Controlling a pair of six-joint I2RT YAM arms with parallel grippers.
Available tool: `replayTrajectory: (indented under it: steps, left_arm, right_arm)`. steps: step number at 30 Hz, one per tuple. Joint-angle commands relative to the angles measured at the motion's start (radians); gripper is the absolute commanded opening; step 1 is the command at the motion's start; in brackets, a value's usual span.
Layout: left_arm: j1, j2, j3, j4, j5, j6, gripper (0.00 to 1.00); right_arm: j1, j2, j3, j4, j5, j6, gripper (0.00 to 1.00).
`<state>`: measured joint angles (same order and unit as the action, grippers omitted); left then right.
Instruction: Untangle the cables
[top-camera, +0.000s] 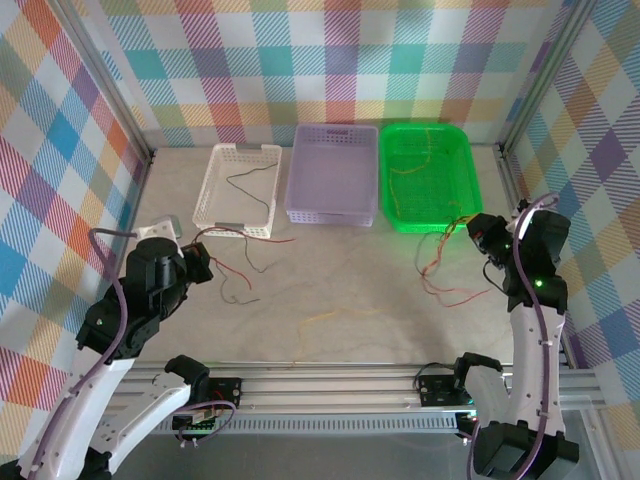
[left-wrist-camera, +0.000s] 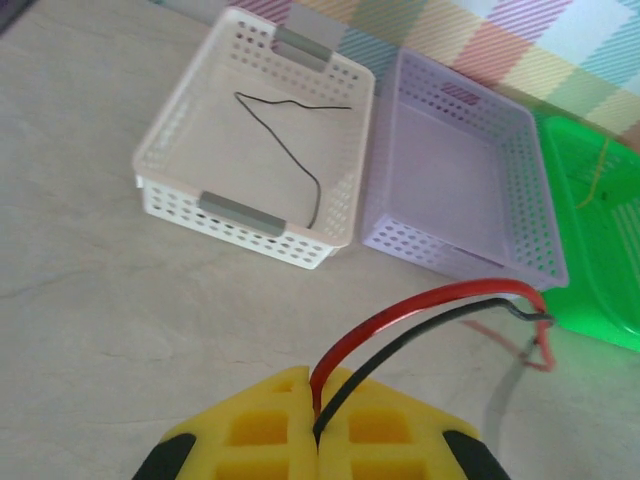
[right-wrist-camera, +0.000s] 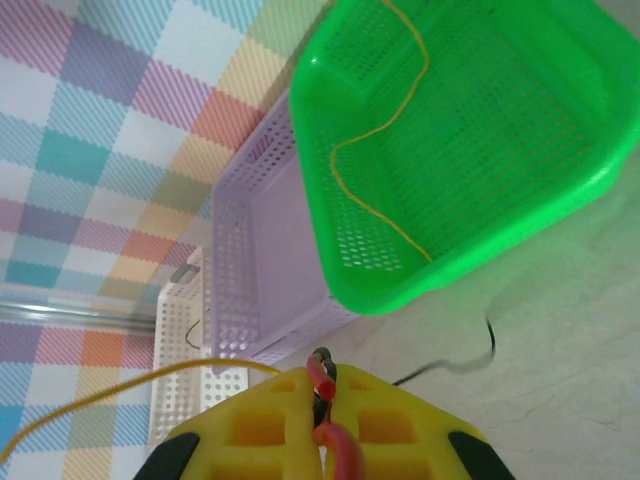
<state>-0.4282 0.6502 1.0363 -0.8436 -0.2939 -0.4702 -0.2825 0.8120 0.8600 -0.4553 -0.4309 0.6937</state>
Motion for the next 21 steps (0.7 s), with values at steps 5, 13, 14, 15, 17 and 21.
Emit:
replayTrajectory:
  steps: [5, 13, 14, 15, 17, 21]
  left_arm:
    - [0.023, -0.006, 0.035, 0.012, 0.100, 0.015, 0.00]
    - [0.023, 0.114, 0.019, 0.197, 0.337, -0.054, 0.00]
    - [0.022, 0.134, 0.021, 0.218, 0.356, -0.062, 0.00]
    - [0.023, 0.149, 0.030, 0.232, 0.367, -0.069, 0.00]
    - [0.022, 0.176, 0.046, 0.250, 0.386, -0.076, 0.00]
    - [0.019, 0.242, 0.072, 0.279, 0.446, -0.093, 0.00]
  right_arm:
    - [-0.007, 0.003, -0.024, 0.138, -0.254, 0.016, 0.00]
    - [0.299, 0.091, 0.024, 0.151, -0.220, -0.131, 0.00]
    - [0.356, 0.120, 0.041, 0.136, -0.190, -0.156, 0.00]
    - [0.398, 0.161, 0.059, 0.121, -0.181, -0.177, 0.03]
    - [0.439, 0.240, 0.084, 0.097, -0.170, -0.189, 0.08]
    - [0.505, 0.336, 0.091, 0.154, -0.183, -0.218, 0.25]
